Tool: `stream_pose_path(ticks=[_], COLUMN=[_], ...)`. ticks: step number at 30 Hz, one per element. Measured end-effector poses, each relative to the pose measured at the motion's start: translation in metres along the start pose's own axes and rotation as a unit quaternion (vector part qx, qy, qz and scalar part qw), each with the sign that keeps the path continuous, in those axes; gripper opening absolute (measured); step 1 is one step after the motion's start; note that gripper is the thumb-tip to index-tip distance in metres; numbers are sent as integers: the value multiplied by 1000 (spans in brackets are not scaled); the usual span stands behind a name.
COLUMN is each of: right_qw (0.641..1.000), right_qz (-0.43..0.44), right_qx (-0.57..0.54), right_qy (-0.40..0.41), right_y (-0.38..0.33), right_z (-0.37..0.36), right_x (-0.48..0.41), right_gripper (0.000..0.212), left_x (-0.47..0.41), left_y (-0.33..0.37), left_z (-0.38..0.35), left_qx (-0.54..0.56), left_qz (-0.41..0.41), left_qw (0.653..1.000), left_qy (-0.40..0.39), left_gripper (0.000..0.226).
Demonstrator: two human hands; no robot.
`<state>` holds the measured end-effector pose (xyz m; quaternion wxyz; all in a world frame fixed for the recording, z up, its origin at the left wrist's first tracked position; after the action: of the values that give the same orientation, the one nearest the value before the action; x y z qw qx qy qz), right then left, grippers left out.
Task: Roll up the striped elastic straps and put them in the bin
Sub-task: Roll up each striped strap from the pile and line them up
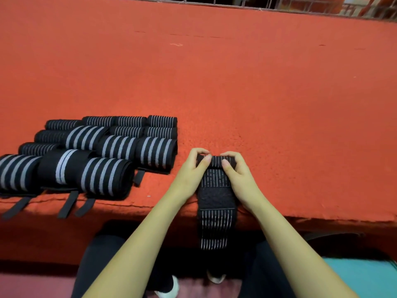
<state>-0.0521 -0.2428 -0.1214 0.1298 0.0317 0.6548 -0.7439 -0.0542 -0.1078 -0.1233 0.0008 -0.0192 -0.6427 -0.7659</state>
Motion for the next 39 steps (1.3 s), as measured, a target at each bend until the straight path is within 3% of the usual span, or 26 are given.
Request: stream_pose_path(ticks=[4, 9, 13, 16, 20, 25, 29, 34, 39], right_qw=[1000, 998, 998, 998, 998, 998, 996, 999, 999], right_qz=[17, -34, -44, -21, 7, -19, -52, -12, 9], right_qx=[10, -48, -53, -52, -51, -65, -74, -30, -31], right_qy=[-11, 23, -2, -12, -19, 3, 20, 5, 2], right_y=[-1, 3, 1, -2, -6, -2, 3, 0, -5], right_z=[-1, -1, -5, -5, -5, -4, -4, -2, -3], right_x=[1, 0, 1, 1, 2, 2, 1, 3, 4], right_gripper=[18, 12, 14, 8, 10, 17, 18, 9, 8], left_x=[0, 5, 6, 2, 2, 6, 10, 7, 6], left_y=[2, 6, 10, 7, 3, 5, 8, 7, 7], left_z=[-2, -1, -1, 0, -1, -3, -4, -3, -3], left_qx=[-61, -64, -63, -37, -45, -41, -63, -31, -53], left_qz=[13, -38, -67, -45, 1, -36, -78, -34, -45], left_qw=[998, 997, 996, 998, 999, 998, 995, 999, 998], left_qy=[-2, 5, 5, 6, 5, -5, -4, -15, -11], left_gripper=[21, 8, 16, 12, 23, 8, 17, 3, 8])
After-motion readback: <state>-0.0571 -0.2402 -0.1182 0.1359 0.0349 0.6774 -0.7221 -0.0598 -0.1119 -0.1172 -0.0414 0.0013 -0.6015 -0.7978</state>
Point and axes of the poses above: each hand's wrist, its own x-axis away from the middle knuckle, its own z-axis out of the back of the hand, y = z × x, the point moved 7 cm from there along -x, towards the middle knuckle, and after that the axes turned 7 degrees about z, right-handed, at the moved point
